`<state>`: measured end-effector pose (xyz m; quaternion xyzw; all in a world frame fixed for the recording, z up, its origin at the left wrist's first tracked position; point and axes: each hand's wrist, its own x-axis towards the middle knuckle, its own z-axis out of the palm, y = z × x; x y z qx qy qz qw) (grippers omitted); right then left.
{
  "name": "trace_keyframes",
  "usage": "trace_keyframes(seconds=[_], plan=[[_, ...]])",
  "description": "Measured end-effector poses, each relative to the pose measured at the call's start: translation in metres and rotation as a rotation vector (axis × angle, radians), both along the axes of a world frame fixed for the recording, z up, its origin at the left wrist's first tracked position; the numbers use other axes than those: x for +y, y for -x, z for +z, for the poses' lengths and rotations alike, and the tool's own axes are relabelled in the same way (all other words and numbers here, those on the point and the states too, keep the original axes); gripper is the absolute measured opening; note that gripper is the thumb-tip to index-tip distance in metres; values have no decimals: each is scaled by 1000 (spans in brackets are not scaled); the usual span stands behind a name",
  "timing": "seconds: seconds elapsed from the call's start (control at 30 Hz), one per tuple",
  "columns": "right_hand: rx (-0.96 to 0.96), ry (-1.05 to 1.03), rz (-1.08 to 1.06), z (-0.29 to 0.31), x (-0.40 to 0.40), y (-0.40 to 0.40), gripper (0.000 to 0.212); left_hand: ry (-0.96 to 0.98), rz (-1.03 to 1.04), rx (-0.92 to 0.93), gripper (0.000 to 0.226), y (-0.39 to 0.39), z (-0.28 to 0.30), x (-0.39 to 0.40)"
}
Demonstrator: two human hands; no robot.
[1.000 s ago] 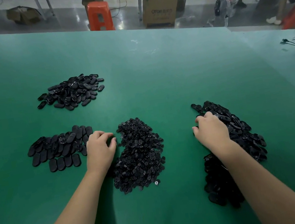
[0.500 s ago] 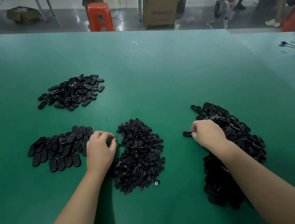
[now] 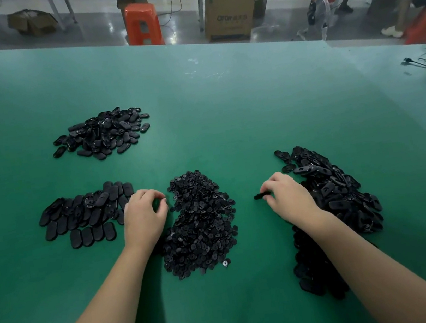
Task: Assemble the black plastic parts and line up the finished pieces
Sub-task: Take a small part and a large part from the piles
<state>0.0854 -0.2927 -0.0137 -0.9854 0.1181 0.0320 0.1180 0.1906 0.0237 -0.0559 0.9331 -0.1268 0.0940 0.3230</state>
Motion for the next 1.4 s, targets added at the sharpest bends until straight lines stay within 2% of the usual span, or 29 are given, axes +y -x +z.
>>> trace_keyframes(seconds=[0.1, 0.23, 0.3, 0.4, 0.5, 0.63, 0.8, 0.97, 1.07, 1.17, 1.2, 1.33, 1.4], plan=[[-69, -120, -75, -1, 5, 0, 20, 19, -4, 3, 2, 2, 3, -1], [-173, -729, -343, 6, 18, 1, 18, 82, 43, 30, 4, 5, 6, -1], [-224, -969, -461, 6, 30, 6, 20, 103, 64, 32, 6, 6, 6, 0], [-256, -1103, -565, 0, 52, 19, 21, 114, 62, 22, 5, 6, 6, 0], [-330, -1178, -579, -10, 70, 29, 22, 99, 41, 0, 8, 6, 7, 0], [-376, -1167, -540, -17, 80, 32, 21, 61, -6, -41, 13, 5, 6, 1], [-401, -996, -483, -25, 87, 36, 19, 64, -9, -40, 15, 4, 5, 0], [-476, -1040, -516, -26, 90, 35, 10, 63, -15, -19, 19, 5, 6, 0], [-501, -1078, -487, -26, 90, 35, 18, 64, -7, -10, 27, 6, 6, 0], [-493, -1088, -431, -26, 92, 37, 46, 43, -1, -11, 25, 5, 6, 0], [-488, -1079, -425, -26, 92, 38, 49, 41, 0, -14, 23, 5, 7, 0], [-505, -1034, -455, -28, 93, 38, 18, 55, -10, -30, 16, 6, 7, 0], [-509, -993, -474, -28, 93, 38, 10, 77, -4, -32, 15, 7, 8, -1]])
